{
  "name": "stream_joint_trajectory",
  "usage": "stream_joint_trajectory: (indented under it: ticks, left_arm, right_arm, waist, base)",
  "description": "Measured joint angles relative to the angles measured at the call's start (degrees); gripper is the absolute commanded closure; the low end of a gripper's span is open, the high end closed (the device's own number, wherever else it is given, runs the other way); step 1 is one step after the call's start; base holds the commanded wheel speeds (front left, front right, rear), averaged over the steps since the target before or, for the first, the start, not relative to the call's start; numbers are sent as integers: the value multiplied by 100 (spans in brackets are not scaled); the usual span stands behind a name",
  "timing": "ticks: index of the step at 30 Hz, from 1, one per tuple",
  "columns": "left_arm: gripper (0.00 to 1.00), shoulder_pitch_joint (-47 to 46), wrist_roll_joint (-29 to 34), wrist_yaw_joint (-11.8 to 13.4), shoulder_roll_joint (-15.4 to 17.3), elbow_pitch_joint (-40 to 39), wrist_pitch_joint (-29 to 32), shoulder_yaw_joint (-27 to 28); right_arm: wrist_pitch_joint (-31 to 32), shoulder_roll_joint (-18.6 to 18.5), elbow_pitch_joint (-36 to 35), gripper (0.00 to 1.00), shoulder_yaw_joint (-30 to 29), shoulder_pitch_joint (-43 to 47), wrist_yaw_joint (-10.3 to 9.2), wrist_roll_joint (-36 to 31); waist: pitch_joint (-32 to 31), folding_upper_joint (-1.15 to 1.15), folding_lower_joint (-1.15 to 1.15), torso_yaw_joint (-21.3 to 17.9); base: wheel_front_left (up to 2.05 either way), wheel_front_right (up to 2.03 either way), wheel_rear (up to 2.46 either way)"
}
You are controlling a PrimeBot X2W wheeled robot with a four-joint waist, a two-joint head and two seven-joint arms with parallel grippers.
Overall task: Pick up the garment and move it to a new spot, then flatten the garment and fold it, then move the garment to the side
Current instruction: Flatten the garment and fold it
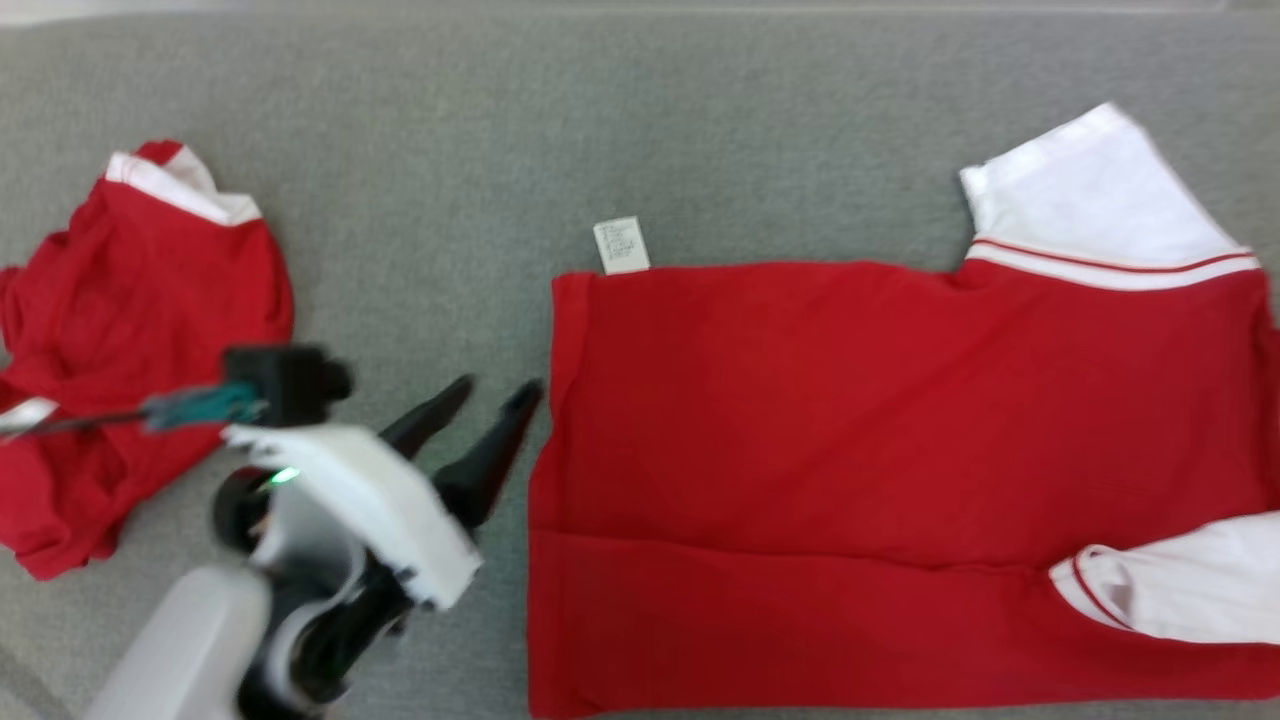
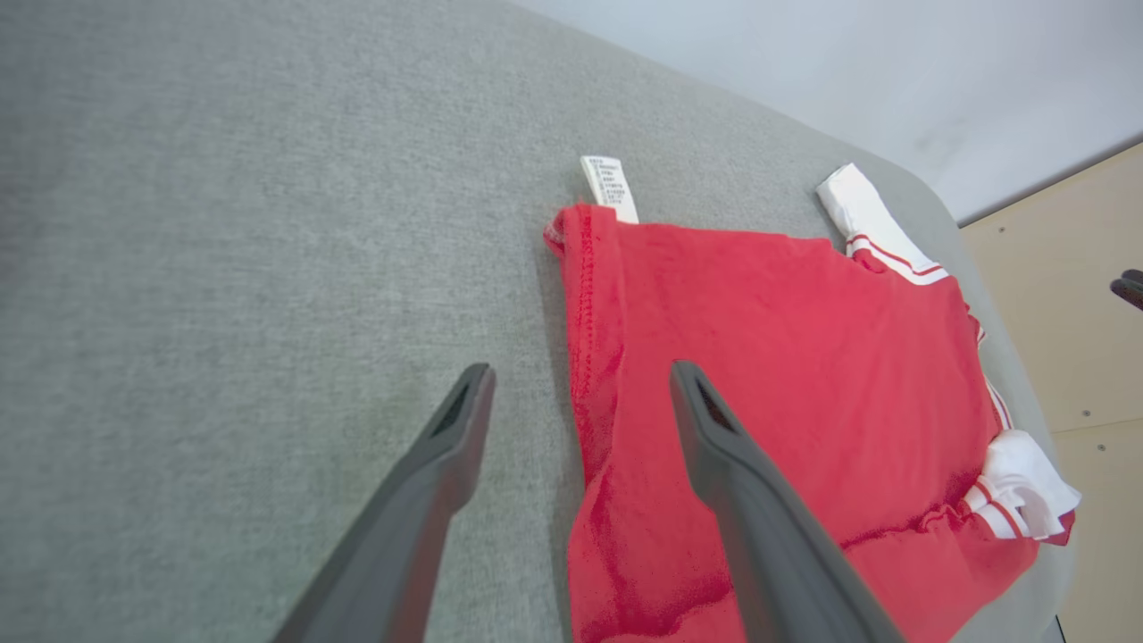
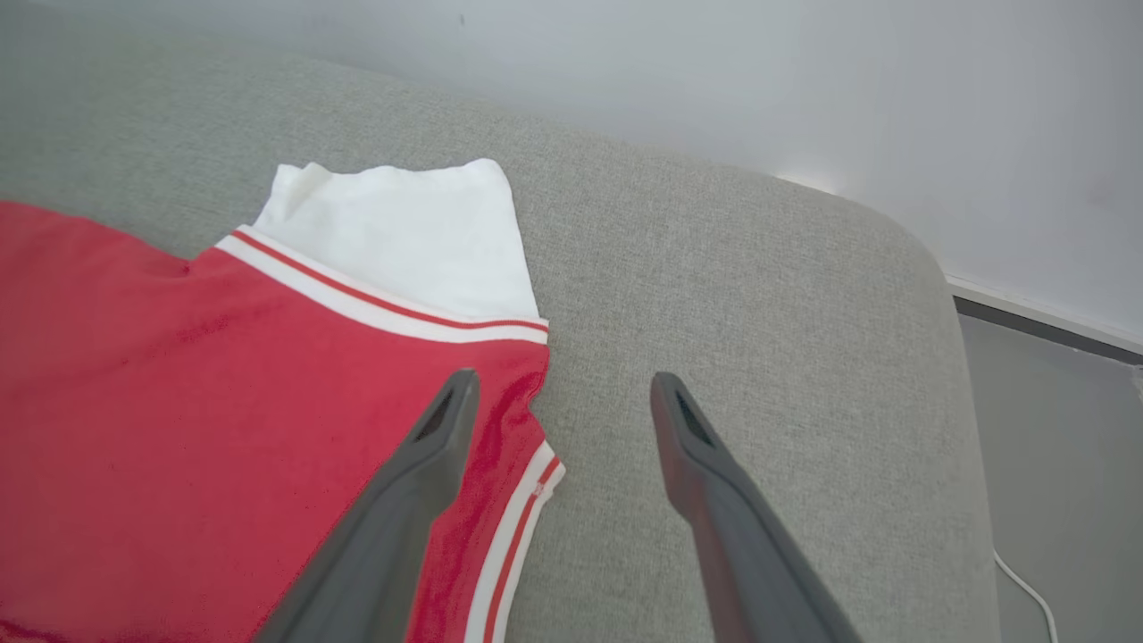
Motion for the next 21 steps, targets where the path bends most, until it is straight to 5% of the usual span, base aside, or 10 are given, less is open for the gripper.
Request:
stream_joint_trajectory:
  ticks: [11,21]
  left_arm:
    - [0,-1887,387,-505,-1141,1793,-118,-927]
    - [0,-2537,466,-766,-1549,2383,-170,-1211]
  right_arm:
    - [-388,1092,2128,0,713,-2405,1,-1566]
    - [-661,1185,3019,0,826,-3078,1,-1841]
  waist:
    - [716,0,1,724]
    - [1017,0,0,1008]
  base:
    - [0,0,0]
    - [0,0,0]
